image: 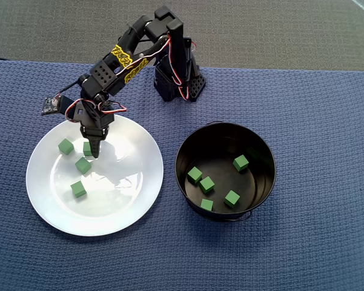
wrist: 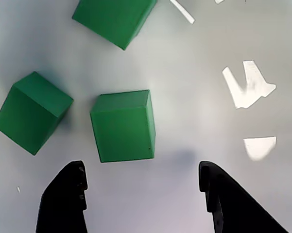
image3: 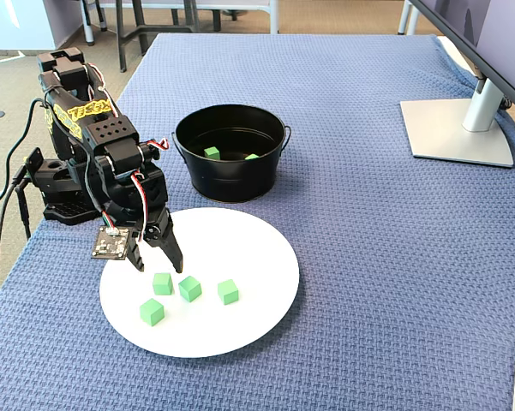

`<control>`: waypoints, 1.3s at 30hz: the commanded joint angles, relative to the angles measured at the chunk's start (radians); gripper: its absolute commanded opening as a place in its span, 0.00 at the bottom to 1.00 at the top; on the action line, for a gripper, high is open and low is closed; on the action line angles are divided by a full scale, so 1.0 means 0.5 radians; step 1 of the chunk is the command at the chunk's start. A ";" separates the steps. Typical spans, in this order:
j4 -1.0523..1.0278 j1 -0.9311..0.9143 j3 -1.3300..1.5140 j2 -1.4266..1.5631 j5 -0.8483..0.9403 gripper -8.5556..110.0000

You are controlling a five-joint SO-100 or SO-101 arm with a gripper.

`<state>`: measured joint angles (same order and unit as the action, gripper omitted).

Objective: Pick up the green cubes from the white plate and place them in the black recipient

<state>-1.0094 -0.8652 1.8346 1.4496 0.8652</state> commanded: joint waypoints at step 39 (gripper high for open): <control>-0.117 0.077 -0.147 0.641 -0.607 0.07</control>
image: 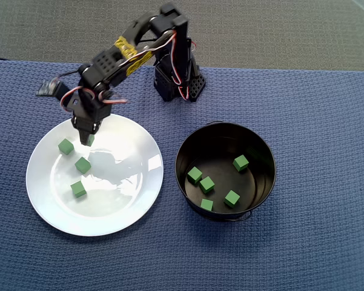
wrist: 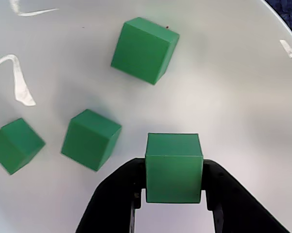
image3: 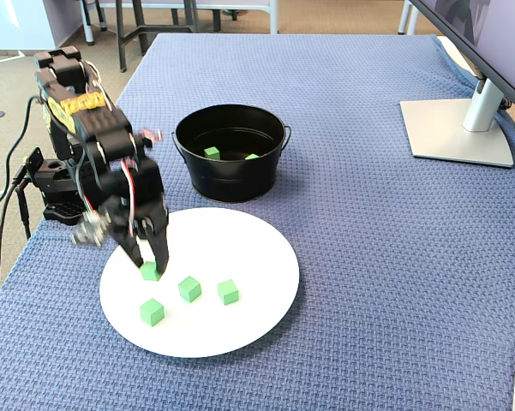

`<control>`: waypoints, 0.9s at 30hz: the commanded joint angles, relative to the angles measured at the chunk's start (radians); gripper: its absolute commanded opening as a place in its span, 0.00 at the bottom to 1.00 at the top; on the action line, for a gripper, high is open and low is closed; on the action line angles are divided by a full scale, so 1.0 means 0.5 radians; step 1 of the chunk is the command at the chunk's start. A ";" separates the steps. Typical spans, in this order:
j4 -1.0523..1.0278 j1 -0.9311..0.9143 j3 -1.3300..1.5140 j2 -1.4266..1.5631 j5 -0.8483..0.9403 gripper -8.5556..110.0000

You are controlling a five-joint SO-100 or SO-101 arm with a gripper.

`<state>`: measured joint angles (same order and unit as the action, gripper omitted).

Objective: Pick up the green cubes from the white plate and place them in the black recipient

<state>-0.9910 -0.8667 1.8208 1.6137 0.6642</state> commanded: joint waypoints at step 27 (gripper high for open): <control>-0.881 2.089 -0.666 0.178 -1.328 0.07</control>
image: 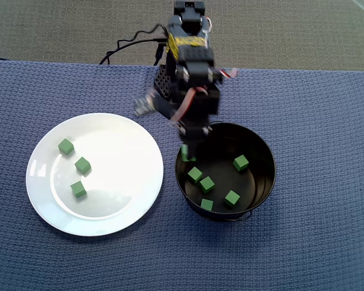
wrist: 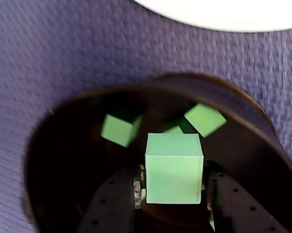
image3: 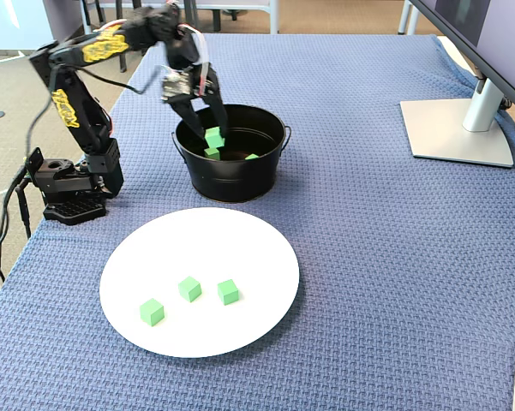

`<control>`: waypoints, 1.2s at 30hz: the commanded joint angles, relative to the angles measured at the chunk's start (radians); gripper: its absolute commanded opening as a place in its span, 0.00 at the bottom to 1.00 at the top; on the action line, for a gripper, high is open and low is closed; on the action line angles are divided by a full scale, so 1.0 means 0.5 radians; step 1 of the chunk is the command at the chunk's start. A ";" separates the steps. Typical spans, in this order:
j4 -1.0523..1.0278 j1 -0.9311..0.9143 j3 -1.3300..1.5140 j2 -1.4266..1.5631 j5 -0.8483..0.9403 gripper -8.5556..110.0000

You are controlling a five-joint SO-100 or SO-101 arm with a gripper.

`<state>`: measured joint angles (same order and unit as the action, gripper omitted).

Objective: Pick up the green cubes from the white plate and place them in the black recipient

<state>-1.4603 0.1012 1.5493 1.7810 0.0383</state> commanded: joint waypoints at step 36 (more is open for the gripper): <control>-0.190 -1.083 -0.568 -0.098 0.604 0.41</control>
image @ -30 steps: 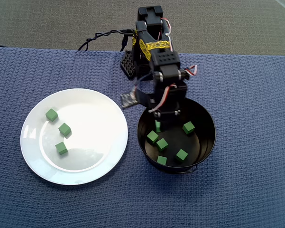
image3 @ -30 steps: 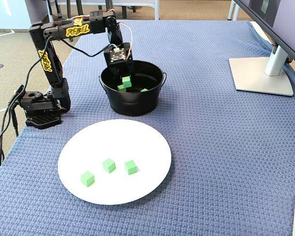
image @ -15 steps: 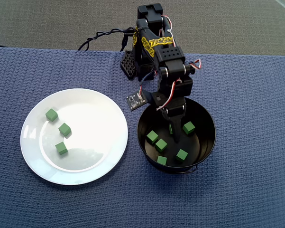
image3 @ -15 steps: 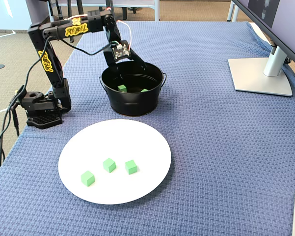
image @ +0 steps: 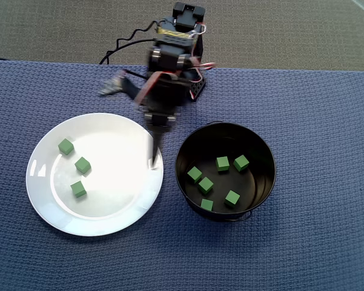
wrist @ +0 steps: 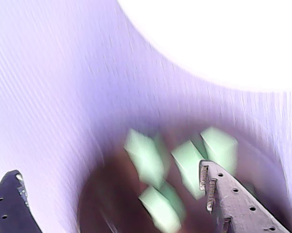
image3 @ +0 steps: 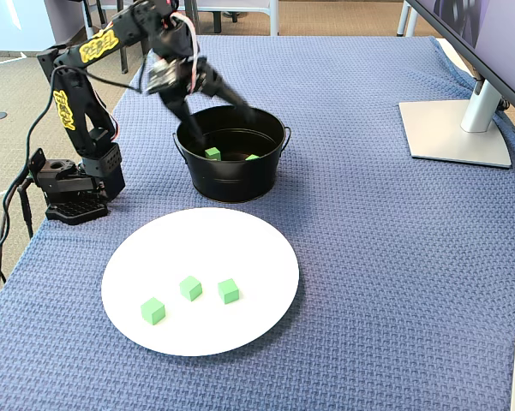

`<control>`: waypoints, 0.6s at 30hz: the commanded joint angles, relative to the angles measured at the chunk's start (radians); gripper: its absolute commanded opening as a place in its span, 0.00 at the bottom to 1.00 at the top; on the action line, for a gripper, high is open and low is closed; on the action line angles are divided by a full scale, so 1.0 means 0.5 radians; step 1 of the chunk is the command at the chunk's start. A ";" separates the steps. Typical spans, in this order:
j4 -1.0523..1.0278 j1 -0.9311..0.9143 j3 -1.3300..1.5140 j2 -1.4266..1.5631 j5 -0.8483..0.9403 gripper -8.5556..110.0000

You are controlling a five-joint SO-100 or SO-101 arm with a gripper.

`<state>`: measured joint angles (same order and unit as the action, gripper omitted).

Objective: Pick up the green cubes from the white plate and place them in the black recipient

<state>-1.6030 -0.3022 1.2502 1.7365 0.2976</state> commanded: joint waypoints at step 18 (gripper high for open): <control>0.816 -0.905 0.466 -0.518 -0.736 0.35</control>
<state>-1.2057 -0.7470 1.5616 1.4941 -0.0107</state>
